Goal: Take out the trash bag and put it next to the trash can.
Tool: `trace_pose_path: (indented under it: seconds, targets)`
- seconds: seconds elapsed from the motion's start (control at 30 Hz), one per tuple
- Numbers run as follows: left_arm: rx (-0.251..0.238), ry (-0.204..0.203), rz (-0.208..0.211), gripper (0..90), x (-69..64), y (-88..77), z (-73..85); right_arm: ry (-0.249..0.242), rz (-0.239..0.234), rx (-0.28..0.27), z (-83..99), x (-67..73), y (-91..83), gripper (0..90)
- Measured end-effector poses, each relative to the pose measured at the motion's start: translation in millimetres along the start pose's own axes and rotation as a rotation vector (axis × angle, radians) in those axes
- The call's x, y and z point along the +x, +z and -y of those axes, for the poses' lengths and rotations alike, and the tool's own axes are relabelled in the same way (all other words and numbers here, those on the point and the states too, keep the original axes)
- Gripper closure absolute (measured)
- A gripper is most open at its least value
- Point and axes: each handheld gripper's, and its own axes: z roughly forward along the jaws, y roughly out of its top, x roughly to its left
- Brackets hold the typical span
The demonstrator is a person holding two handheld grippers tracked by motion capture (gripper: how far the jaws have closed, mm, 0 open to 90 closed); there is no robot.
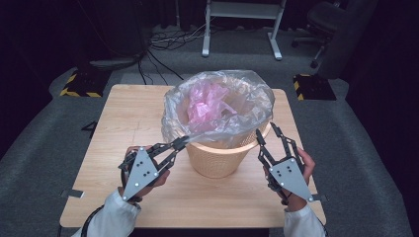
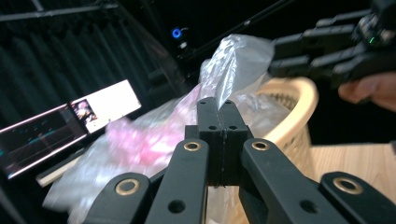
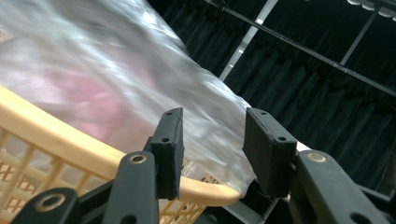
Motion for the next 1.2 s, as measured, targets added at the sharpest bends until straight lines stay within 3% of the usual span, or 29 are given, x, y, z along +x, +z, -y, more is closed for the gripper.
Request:
trace_pose_path:
  seconds: [0.13, 0.33, 0.43, 0.5, 0.53, 0.6, 0.83, 0.93, 1.0, 1.03, 1.07, 1.17, 1.2]
  targets:
    - [0.020, -0.078, 0.003, 89.7, 15.7, -9.6, 20.0, 0.026, 0.007, 0.031, 5.4, -8.4, 4.8, 60.3]
    - [0.033, -0.080, 0.008, 89.7, 19.9, -10.1, 28.0, -0.008, -0.012, 0.063, 11.8, -22.8, 6.9, 58.8]
    - [0.041, -0.075, 0.009, 89.7, 18.7, -9.4, 30.4, 0.000, -0.034, 0.067, 14.5, -29.1, 4.4, 59.4]
    - [0.053, -0.062, 0.010, 89.7, 17.8, -8.8, 32.6, -0.019, -0.049, 0.081, 16.7, -33.5, 2.1, 59.0]
    - [0.059, -0.054, 0.010, 89.7, 18.0, -8.7, 33.3, -0.063, -0.062, 0.110, 20.1, -34.7, 1.1, 58.6]
    - [0.070, -0.049, 0.012, 89.7, 17.7, -7.5, 34.5, -0.066, -0.078, 0.128, 23.9, -35.7, 1.9, 59.5]
    - [0.072, -0.069, 0.031, 89.7, 19.2, -2.1, 38.8, -0.150, -0.150, 0.216, 29.6, -38.3, 14.5, 60.0]
    - [0.075, -0.069, 0.040, 89.7, 18.3, -0.6, 40.7, -0.174, -0.153, 0.243, 34.6, -35.9, 23.2, 65.1]
    - [0.073, -0.073, 0.044, 89.7, 18.7, -0.6, 41.4, -0.172, -0.140, 0.242, 35.5, -35.3, 24.0, 66.9]
    - [0.073, -0.080, 0.048, 89.7, 19.3, -0.6, 42.5, -0.149, -0.142, 0.237, 36.2, -35.4, 24.1, 67.0]
    - [0.078, -0.080, 0.049, 89.7, 19.3, -0.4, 43.9, -0.096, -0.133, 0.234, 37.6, -35.5, 21.9, 64.8]
    - [0.105, -0.085, 0.062, 89.7, 17.2, 2.0, 50.6, -0.068, -0.133, 0.216, 38.9, -33.7, 16.8, 61.2]
    - [0.124, -0.075, 0.070, 89.7, 13.5, 4.7, 55.5, -0.014, -0.149, 0.193, 39.6, -30.7, 10.8, 59.2]
